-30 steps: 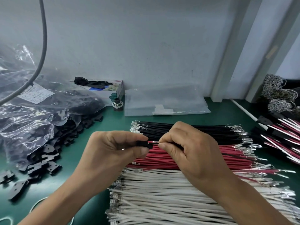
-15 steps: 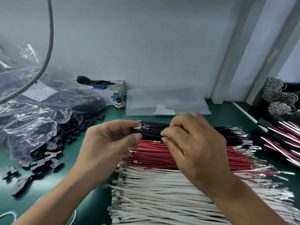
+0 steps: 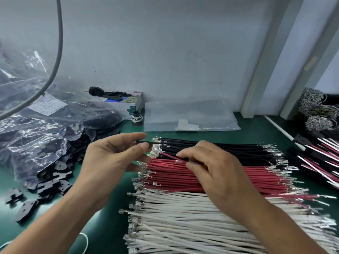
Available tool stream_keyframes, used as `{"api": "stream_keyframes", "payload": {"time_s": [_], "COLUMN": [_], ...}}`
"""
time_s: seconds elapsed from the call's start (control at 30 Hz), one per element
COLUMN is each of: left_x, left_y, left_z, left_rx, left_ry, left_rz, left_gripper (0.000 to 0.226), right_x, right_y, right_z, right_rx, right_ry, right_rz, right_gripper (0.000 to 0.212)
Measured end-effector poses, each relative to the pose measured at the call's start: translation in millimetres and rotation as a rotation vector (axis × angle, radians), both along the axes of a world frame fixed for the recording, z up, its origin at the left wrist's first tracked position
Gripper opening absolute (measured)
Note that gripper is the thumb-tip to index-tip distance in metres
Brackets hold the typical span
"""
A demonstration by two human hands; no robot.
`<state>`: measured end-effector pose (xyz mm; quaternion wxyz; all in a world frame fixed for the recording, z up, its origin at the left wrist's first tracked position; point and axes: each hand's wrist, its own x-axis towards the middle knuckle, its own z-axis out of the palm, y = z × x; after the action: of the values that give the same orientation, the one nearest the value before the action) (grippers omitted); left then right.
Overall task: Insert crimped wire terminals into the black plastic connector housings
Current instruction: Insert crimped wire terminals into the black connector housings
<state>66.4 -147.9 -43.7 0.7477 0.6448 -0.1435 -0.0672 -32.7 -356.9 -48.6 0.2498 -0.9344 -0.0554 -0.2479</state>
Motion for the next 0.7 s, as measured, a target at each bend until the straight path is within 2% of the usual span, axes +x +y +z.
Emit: {"api": "stream_keyframes", "payload": {"time_s": [0.07,0.13,0.27,0.37,0.5,0.7], "left_x": [0,-1,-2,-2,-1,-1], "left_y": [0,0,-2,-1,1,2], "left_z": [1,1,1,2,2,3], "left_rx": [-0.032,-0.041,-0.075,-0.104,-0.116,-0.105], "left_ry": [0.083,0.149,0.223,0.254,0.257,0.242], "left_rz": [-0.044,-0.095,-0.211,-0.250,-0.277,-0.308], "left_gripper": [0.037,0.043,0.039,0.037,0.036,0.074], "right_x": [-3,-5,-8,-10,-11,-11], "right_y": [-6,-9,-9,-5,-5,-3], "right_z": [3,4,7,9,11,13], "right_rx": [0.031,0.044,0.089,0.090,0.097,0.056], "right_ry": [-0.006,-0.017,-0.114,-0.176,-0.144,-0.065], "right_rz": [0.013,-0.015,-0.053,-0.056,-0.081,-0.077], "right_gripper": [0.025,0.022,0.007,0.007,0.010,0.014]}}
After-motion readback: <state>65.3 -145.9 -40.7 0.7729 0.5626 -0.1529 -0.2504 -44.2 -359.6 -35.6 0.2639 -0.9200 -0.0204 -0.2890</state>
